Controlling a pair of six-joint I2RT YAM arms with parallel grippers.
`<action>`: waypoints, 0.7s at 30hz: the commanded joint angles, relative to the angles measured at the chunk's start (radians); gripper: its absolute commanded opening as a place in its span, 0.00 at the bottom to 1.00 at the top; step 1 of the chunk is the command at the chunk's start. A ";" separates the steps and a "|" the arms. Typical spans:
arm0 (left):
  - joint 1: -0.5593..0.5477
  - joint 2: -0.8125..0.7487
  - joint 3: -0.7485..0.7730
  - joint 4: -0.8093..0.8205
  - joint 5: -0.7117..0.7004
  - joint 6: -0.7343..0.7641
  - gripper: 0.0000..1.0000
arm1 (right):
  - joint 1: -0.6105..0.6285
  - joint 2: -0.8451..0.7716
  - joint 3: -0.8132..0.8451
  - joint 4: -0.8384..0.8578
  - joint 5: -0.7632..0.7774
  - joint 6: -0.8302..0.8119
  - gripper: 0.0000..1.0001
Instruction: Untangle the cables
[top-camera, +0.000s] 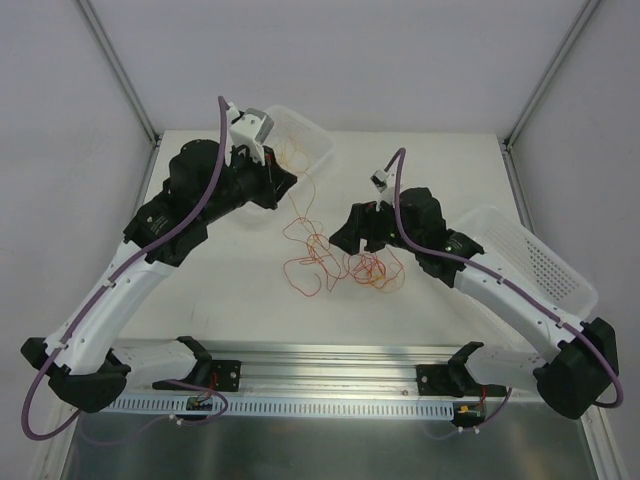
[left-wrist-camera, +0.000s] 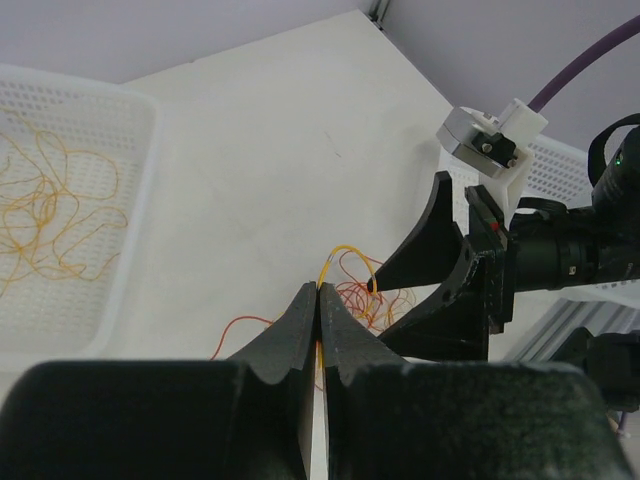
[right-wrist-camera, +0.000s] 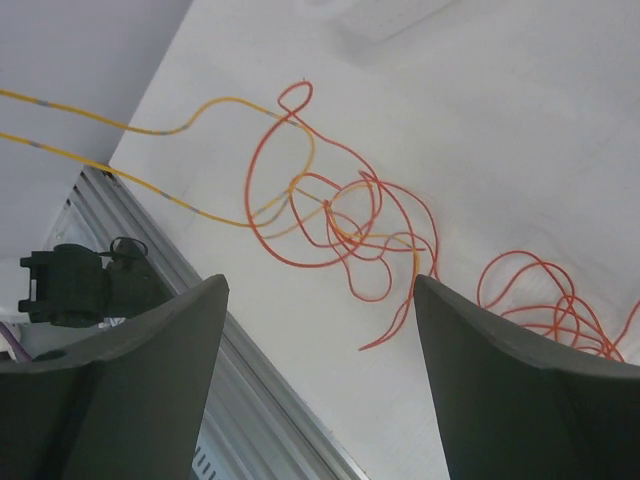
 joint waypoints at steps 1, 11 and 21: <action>-0.004 0.011 0.056 0.037 0.039 -0.041 0.00 | 0.023 -0.021 -0.001 0.143 -0.024 0.050 0.79; -0.015 0.031 0.076 0.052 0.026 -0.060 0.00 | 0.036 0.014 -0.046 0.182 0.059 0.110 0.78; -0.021 0.057 0.082 0.067 0.073 -0.078 0.00 | 0.034 0.062 -0.047 0.173 0.112 0.131 0.74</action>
